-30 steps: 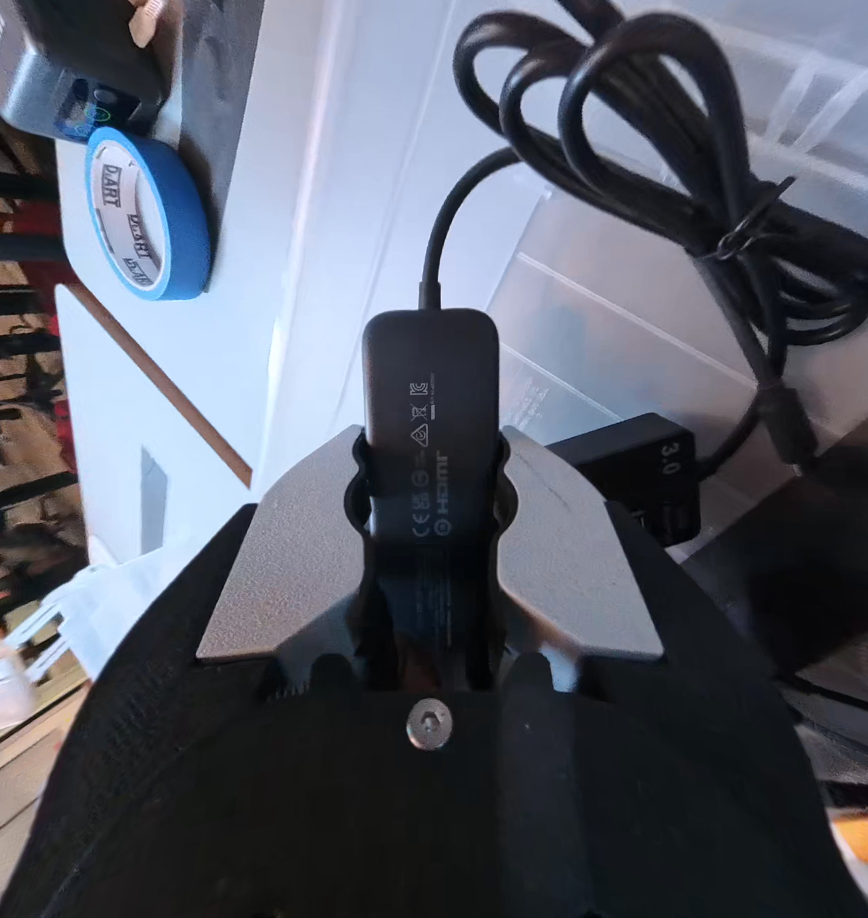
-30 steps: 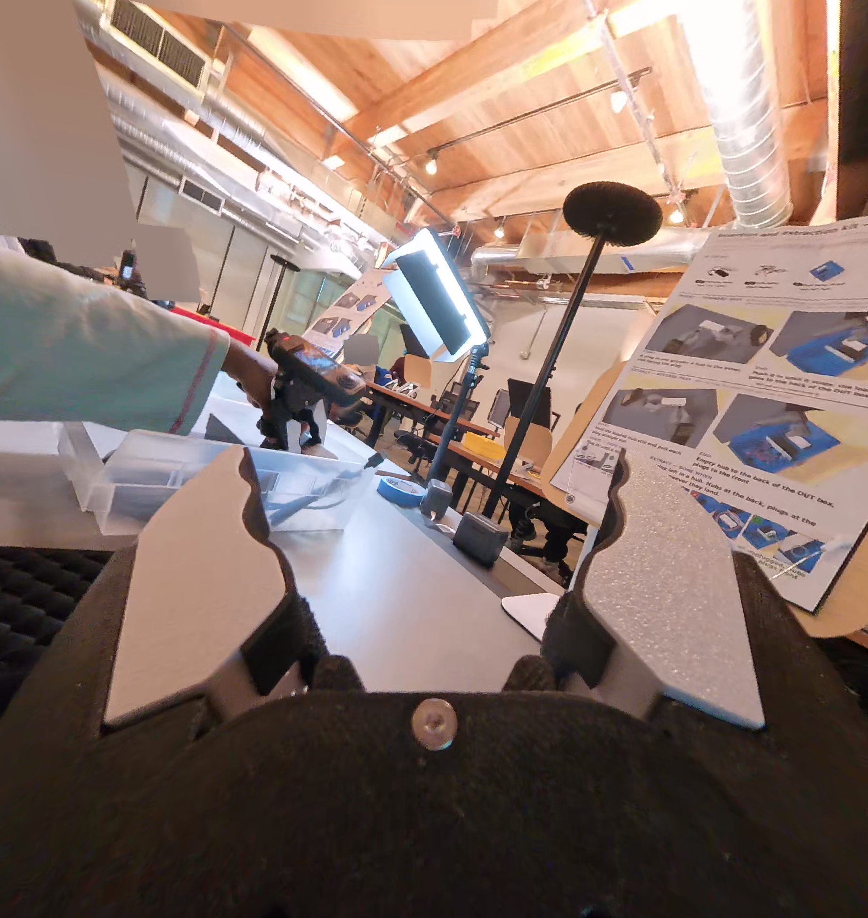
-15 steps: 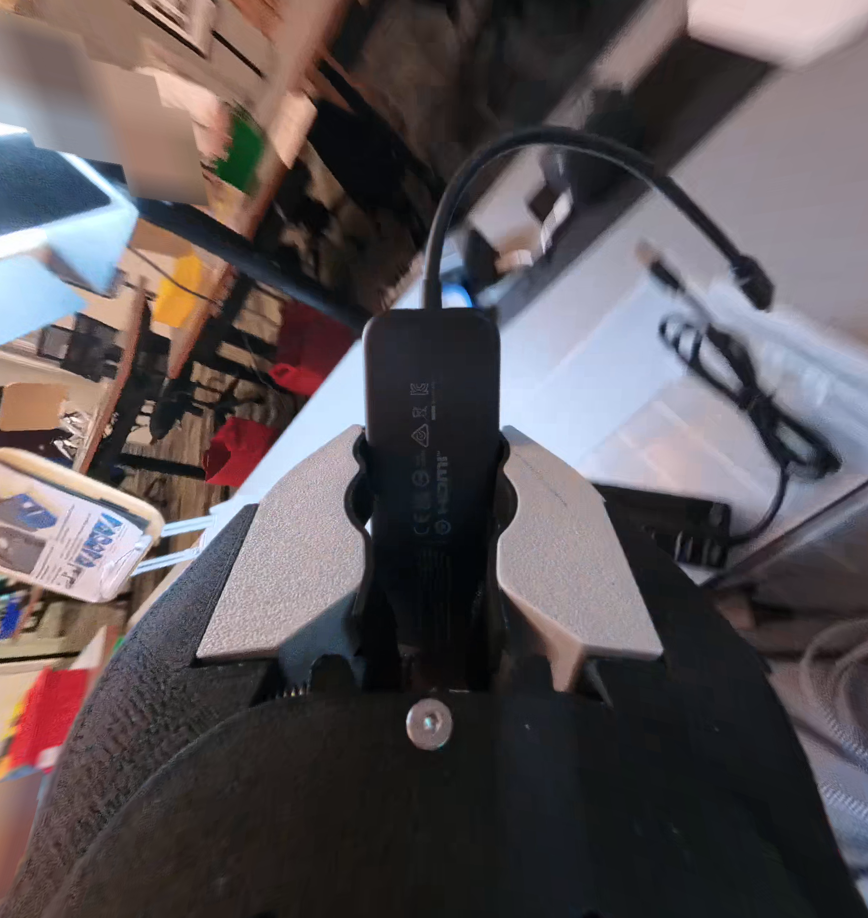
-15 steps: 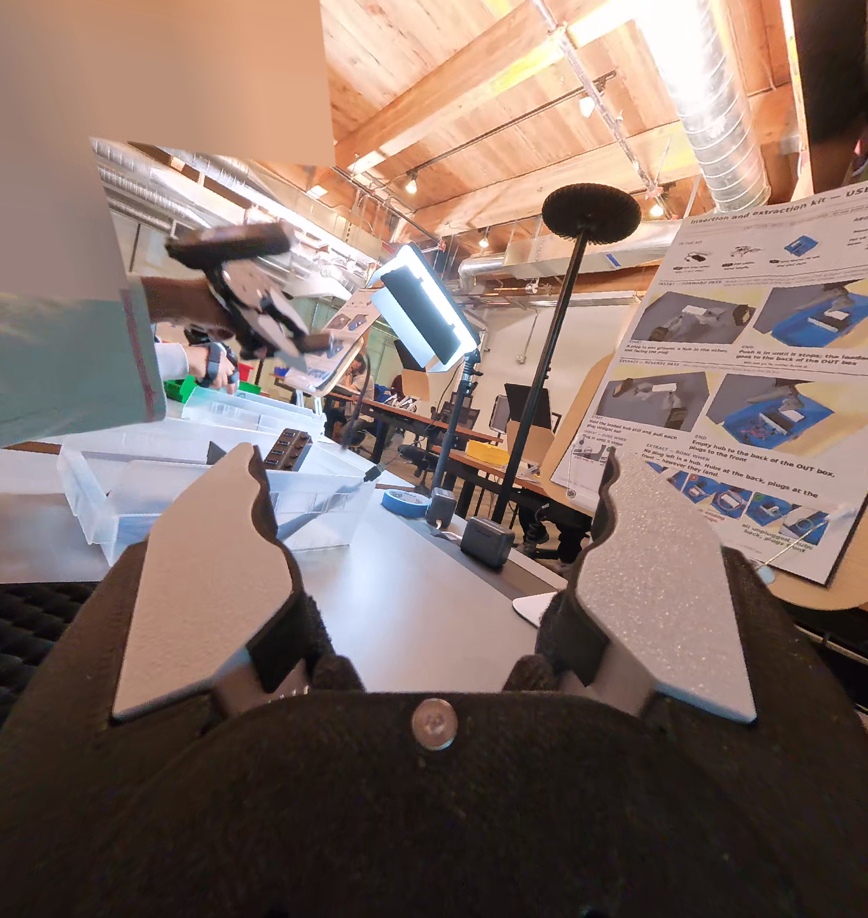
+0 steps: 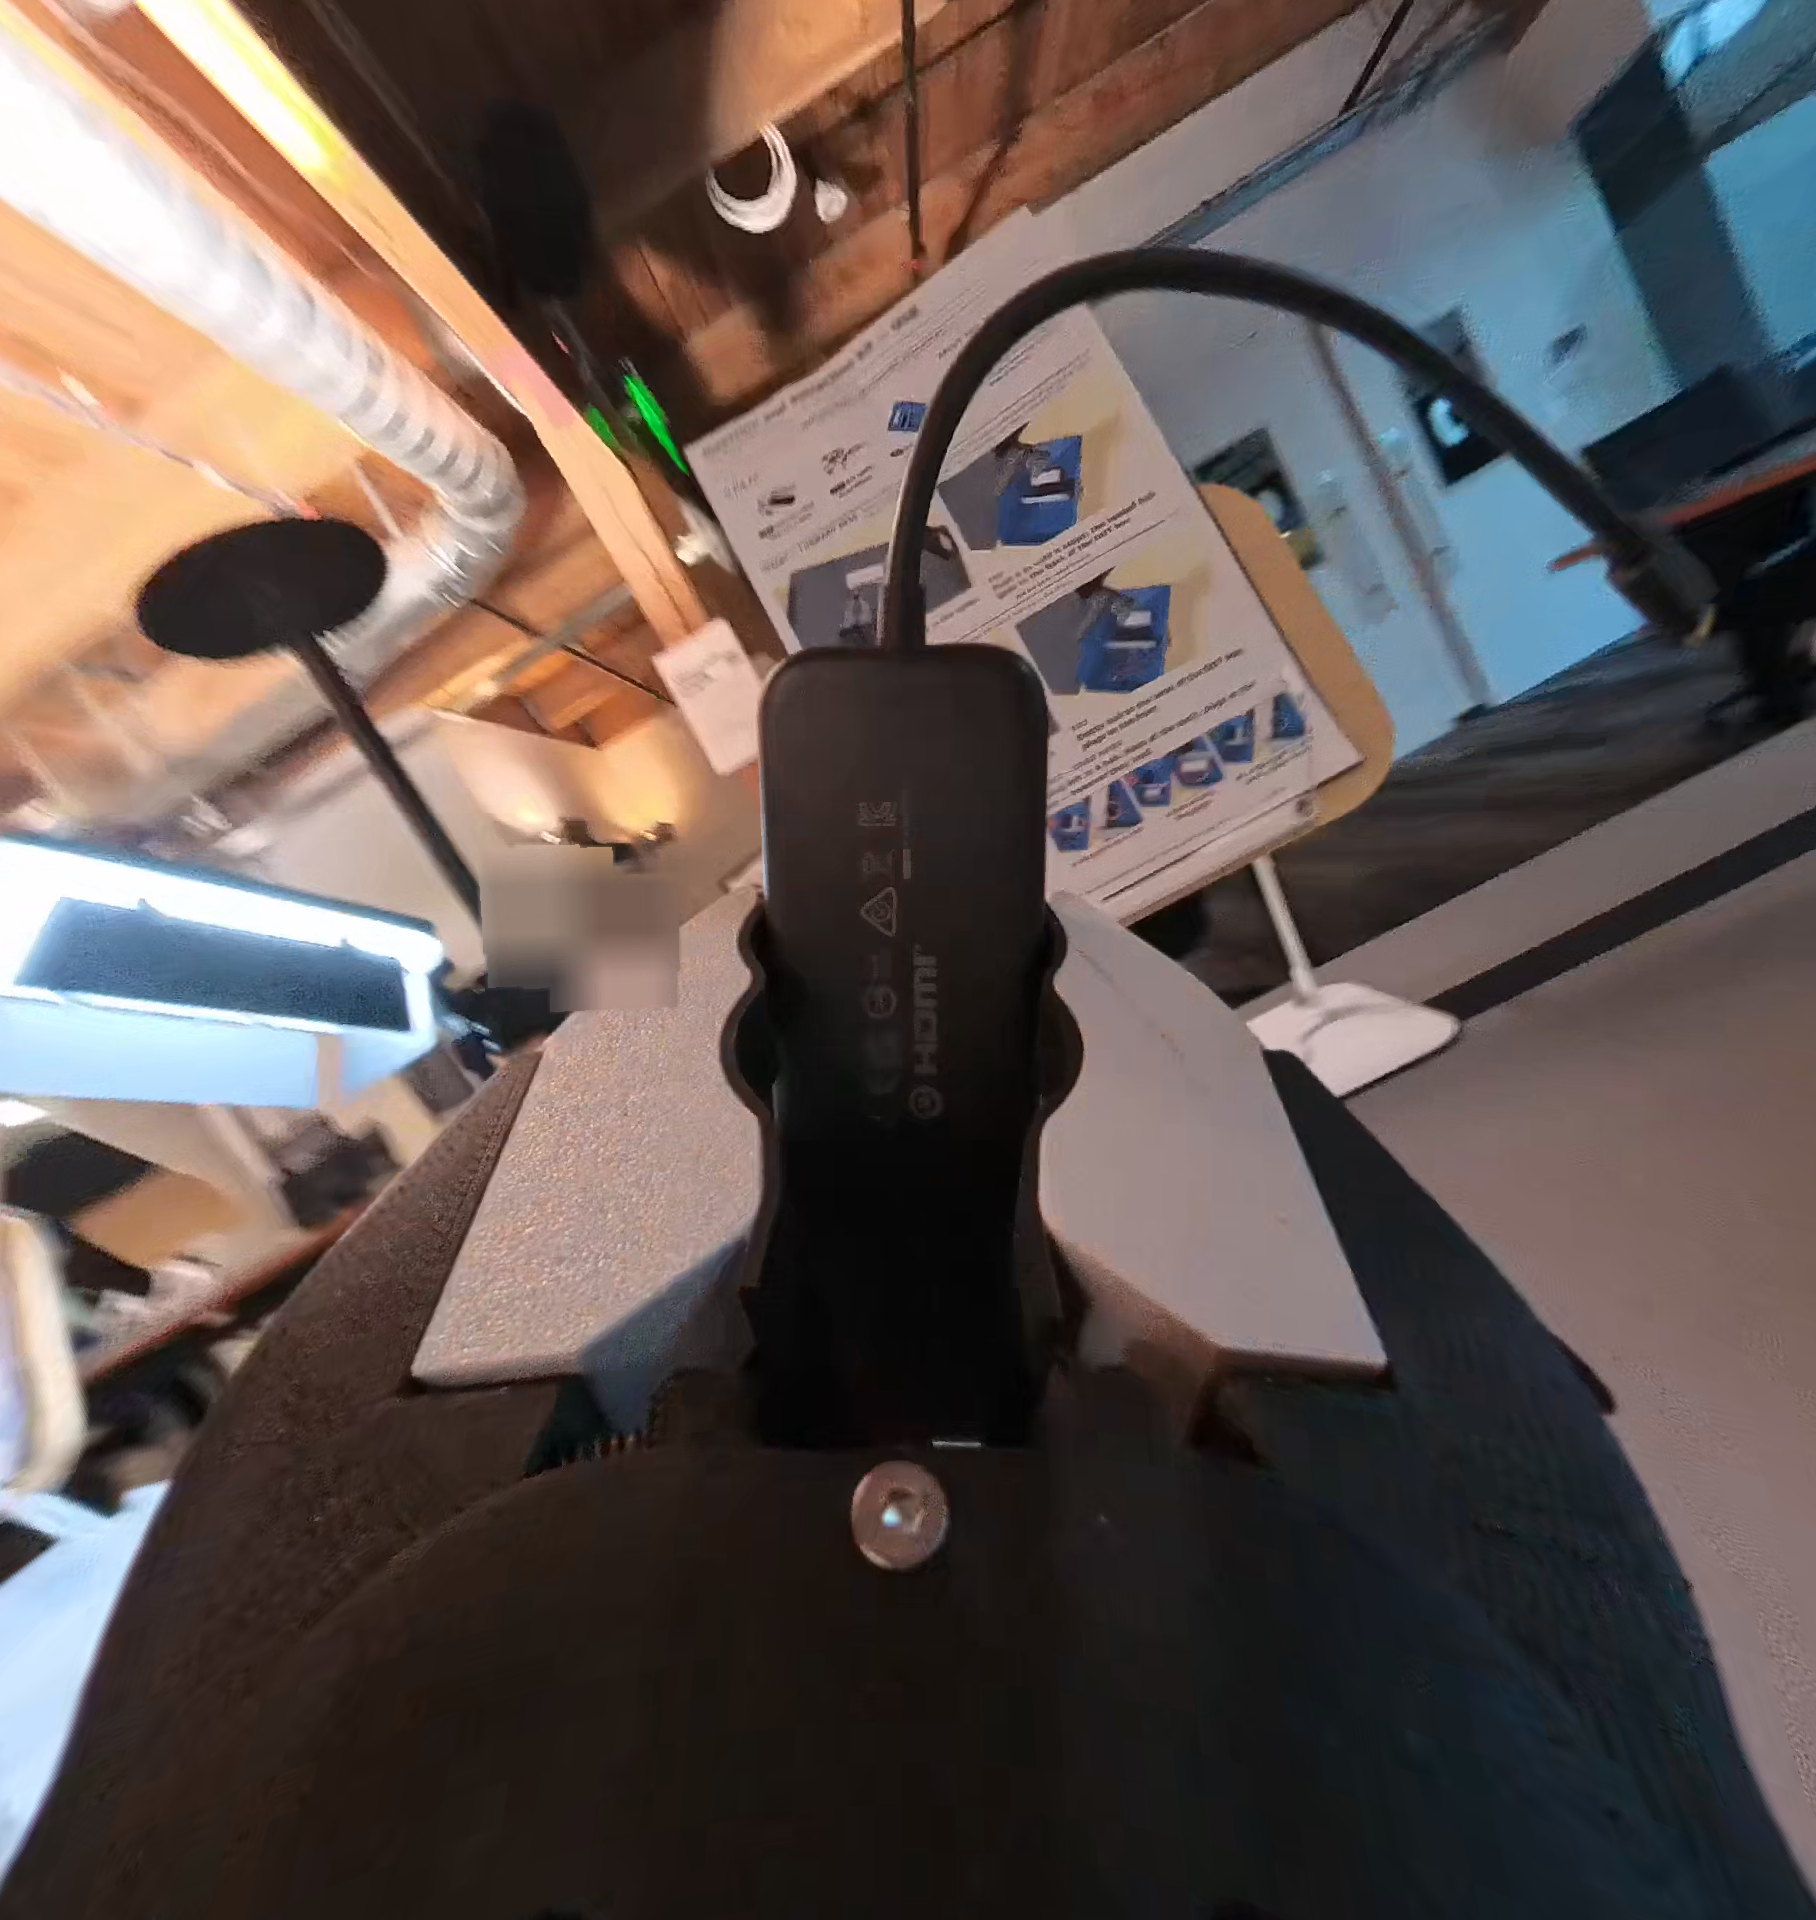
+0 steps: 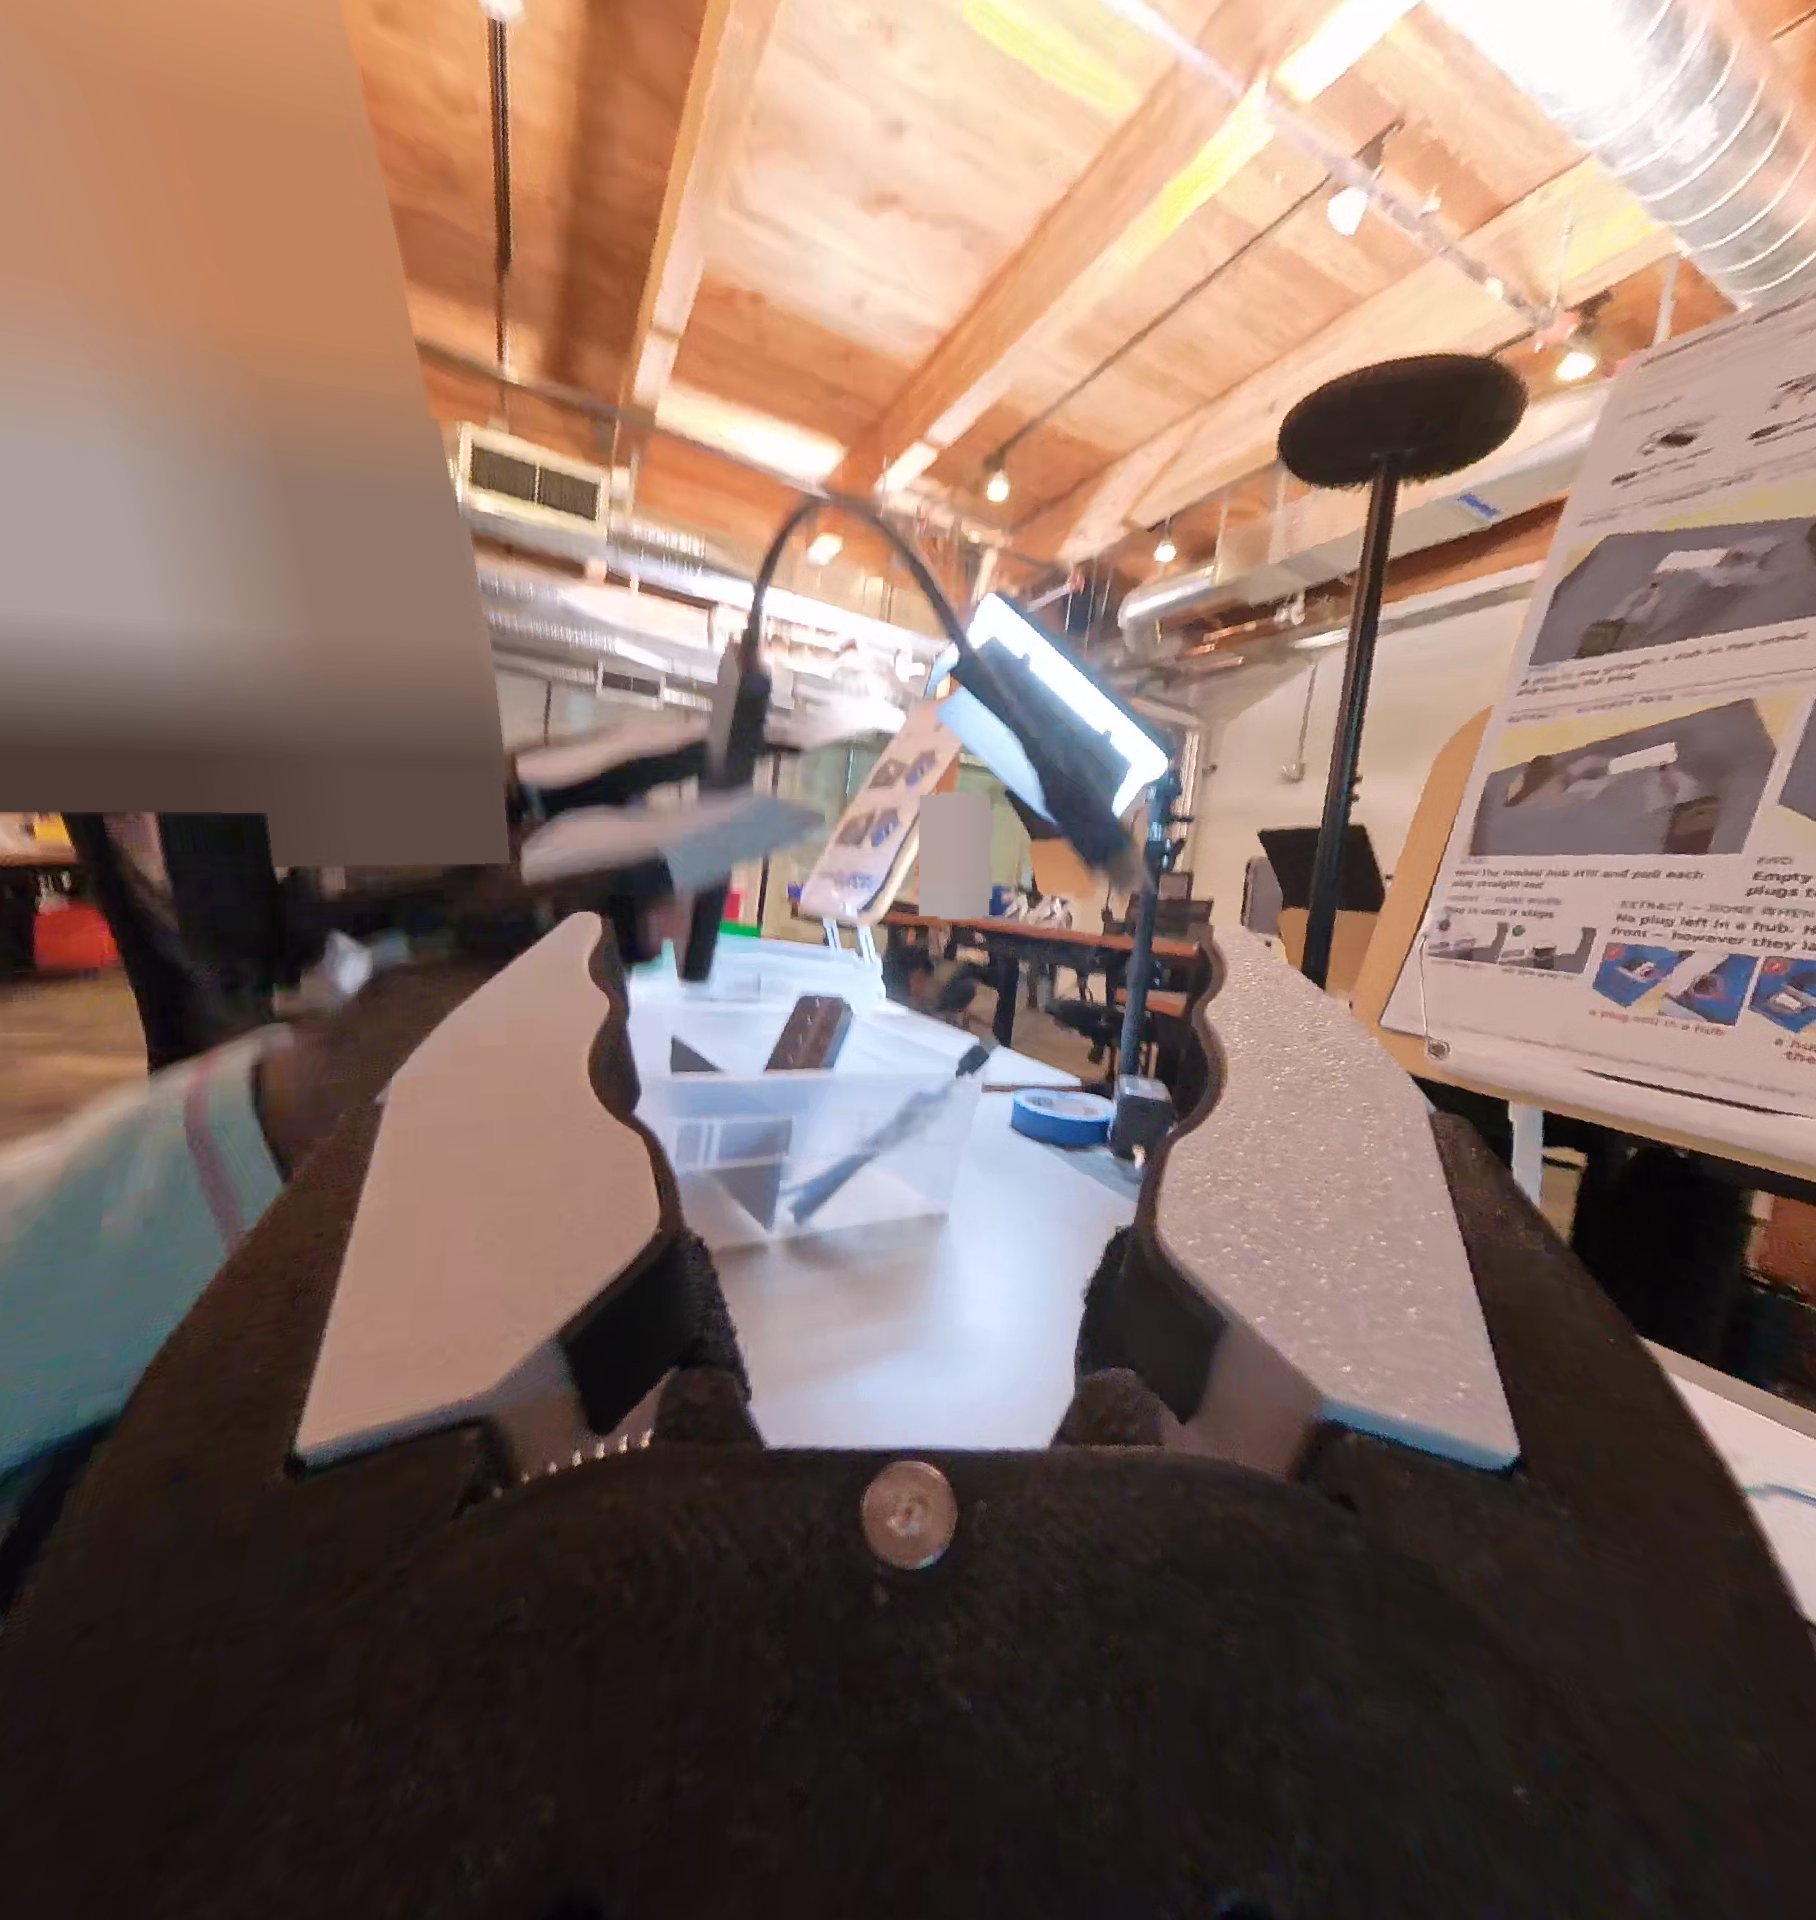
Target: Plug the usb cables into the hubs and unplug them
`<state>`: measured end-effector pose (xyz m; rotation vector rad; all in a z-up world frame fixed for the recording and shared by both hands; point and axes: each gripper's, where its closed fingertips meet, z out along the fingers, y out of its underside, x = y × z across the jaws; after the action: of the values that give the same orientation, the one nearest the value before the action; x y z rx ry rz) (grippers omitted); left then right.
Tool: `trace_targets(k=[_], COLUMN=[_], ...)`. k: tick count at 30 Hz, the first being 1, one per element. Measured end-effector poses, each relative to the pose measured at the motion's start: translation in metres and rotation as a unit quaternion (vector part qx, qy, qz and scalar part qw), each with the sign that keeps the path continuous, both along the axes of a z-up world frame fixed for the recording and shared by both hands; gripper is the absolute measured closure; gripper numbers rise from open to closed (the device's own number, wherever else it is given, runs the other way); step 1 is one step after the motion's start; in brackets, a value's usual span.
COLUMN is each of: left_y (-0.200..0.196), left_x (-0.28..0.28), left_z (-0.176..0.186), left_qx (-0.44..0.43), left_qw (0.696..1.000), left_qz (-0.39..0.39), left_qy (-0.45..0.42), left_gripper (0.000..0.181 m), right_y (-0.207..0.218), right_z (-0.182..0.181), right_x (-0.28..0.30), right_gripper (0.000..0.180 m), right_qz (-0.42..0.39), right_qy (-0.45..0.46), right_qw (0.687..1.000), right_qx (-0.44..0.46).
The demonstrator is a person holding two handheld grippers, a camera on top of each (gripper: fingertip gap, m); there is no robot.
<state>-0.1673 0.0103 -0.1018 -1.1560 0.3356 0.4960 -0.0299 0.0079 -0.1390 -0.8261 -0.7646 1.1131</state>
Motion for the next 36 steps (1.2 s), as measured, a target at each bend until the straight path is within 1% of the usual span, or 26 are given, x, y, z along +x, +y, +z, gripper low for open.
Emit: trace_targets(k=[2, 3, 4, 5, 6, 7, 8, 9, 10, 12, 14, 15, 17, 18, 20, 21, 22, 24, 25, 27, 29, 31, 32, 33, 34, 36], left_y=[0.004, 0.005, 0.006, 0.004, -0.001, -0.004, -0.004, -0.004, -0.005, -0.011, -0.011, -0.012, -0.018, -0.021, -0.028, -0.033, -0.040, -0.057, -0.063, -0.068, -0.073, -0.075, -0.080, -0.081, -0.081, -0.088], left_x=[0.017, 0.022, 0.026, 0.031, 0.037, 0.044, 0.050, 0.056, 0.063, 0.074, 0.087, 0.095, 0.112, 0.118, 0.128, 0.134, 0.138, 0.137, 0.133, 0.127, 0.125, 0.126, 0.129, 0.129, 0.131, 0.137], left_z=[-0.014, -0.018, -0.022, -0.022, -0.019, -0.018, -0.022, -0.027, -0.031, -0.035, -0.044, -0.049, -0.058, -0.061, -0.069, -0.074, -0.075, -0.064, -0.059, -0.059, -0.067, -0.078, -0.079, -0.078, -0.078, -0.079], left_qx=[0.031, 0.051, 0.066, 0.080, 0.102, 0.118, 0.120, 0.120, 0.126, 0.142, 0.131, 0.128, 0.129, 0.127, 0.110, 0.095, 0.078, 0.065, 0.051, -0.015, -0.094, -0.167, -0.178, -0.173, -0.169, -0.172], left_qw=[0.993, 0.984, 0.972, 0.959, 0.949, 0.943, 0.941, 0.937, 0.930, 0.923, 0.928, 0.929, 0.929, 0.931, 0.936, 0.937, 0.937, 0.933, 0.924, 0.893, 0.842, 0.797, 0.780, 0.777, 0.783, 0.774], left_qz=[0.068, 0.106, 0.138, 0.161, 0.171, 0.167, 0.161, 0.156, 0.147, 0.126, 0.087, 0.063, 0.015, -0.010, -0.086, -0.137, -0.201, -0.309, -0.356, -0.446, -0.531, -0.578, -0.598, -0.602, -0.596, -0.609], left_qy=[0.088, 0.134, 0.180, 0.220, 0.245, 0.261, 0.273, 0.289, 0.313, 0.336, 0.337, 0.340, 0.347, 0.341, 0.322, 0.308, 0.274, 0.175, 0.130, 0.048, -0.011, -0.047, -0.051, -0.055, -0.049, -0.030], left_gripper=[0.134, 0.134, 0.134, 0.134, 0.134, 0.134, 0.134, 0.134, 0.134, 0.134, 0.134, 0.134, 0.134, 0.134, 0.133, 0.133, 0.134, 0.129, 0.129, 0.129, 0.129, 0.129, 0.135, 0.151, 0.161, 0.168], right_y=[-0.004, -0.008, -0.016, -0.024, -0.030, -0.036, -0.039, -0.038, -0.036, -0.041, -0.051, -0.053, -0.057, -0.055, -0.062, -0.064, -0.066, -0.071, -0.072, -0.075, -0.079, -0.085, -0.088, -0.091, -0.093, -0.093], right_z=[0.009, 0.013, 0.013, 0.008, 0.002, -0.003, -0.006, -0.006, -0.005, -0.008, -0.015, -0.017, -0.018, -0.018, -0.021, -0.023, -0.021, -0.011, -0.006, -0.001, 0.000, -0.001, -0.002, -0.003, -0.003, 0.002], right_x=[0.011, 0.016, 0.017, 0.014, 0.007, -0.001, -0.008, -0.013, -0.017, -0.022, -0.028, -0.030, -0.029, -0.025, -0.020, -0.018, -0.015, -0.004, 0.001, 0.011, 0.015, 0.016, 0.015, 0.015, 0.015, 0.018], right_gripper=[0.087, 0.096, 0.112, 0.129, 0.141, 0.139, 0.130, 0.116, 0.107, 0.113, 0.124, 0.125, 0.148, 0.155, 0.167, 0.168, 0.164, 0.164, 0.164, 0.164, 0.164, 0.164, 0.163, 0.163, 0.167, 0.166], right_qz=[0.018, 0.034, 0.062, 0.095, 0.127, 0.154, 0.169, 0.163, 0.146, 0.144, 0.160, 0.153, 0.126, 0.106, 0.135, 0.133, 0.130, 0.152, 0.161, 0.176, 0.195, 0.216, 0.228, 0.239, 0.246, 0.262], right_qy=[0.036, 0.048, 0.045, 0.023, -0.003, -0.022, -0.030, -0.027, -0.020, -0.024, -0.049, -0.057, -0.059, -0.059, -0.083, -0.089, -0.085, -0.045, -0.026, -0.004, 0.000, -0.002, -0.005, -0.008, -0.008, 0.011], right_qw=[0.999, 0.998, 0.997, 0.995, 0.992, 0.987, 0.984, 0.985, 0.988, 0.989, 0.986, 0.986, 0.987, 0.988, 0.981, 0.979, 0.978, 0.976, 0.976, 0.972, 0.968, 0.964, 0.961, 0.958, 0.957, 0.955], right_qx=[-0.010, -0.009, -0.004, -0.004, -0.015, -0.028, -0.038, -0.042, -0.037, -0.011, 0.015, 0.029, 0.076, 0.095, 0.109, 0.126, 0.141, 0.148, 0.147, 0.153, 0.155, 0.157, 0.159, 0.159, 0.157, 0.137])
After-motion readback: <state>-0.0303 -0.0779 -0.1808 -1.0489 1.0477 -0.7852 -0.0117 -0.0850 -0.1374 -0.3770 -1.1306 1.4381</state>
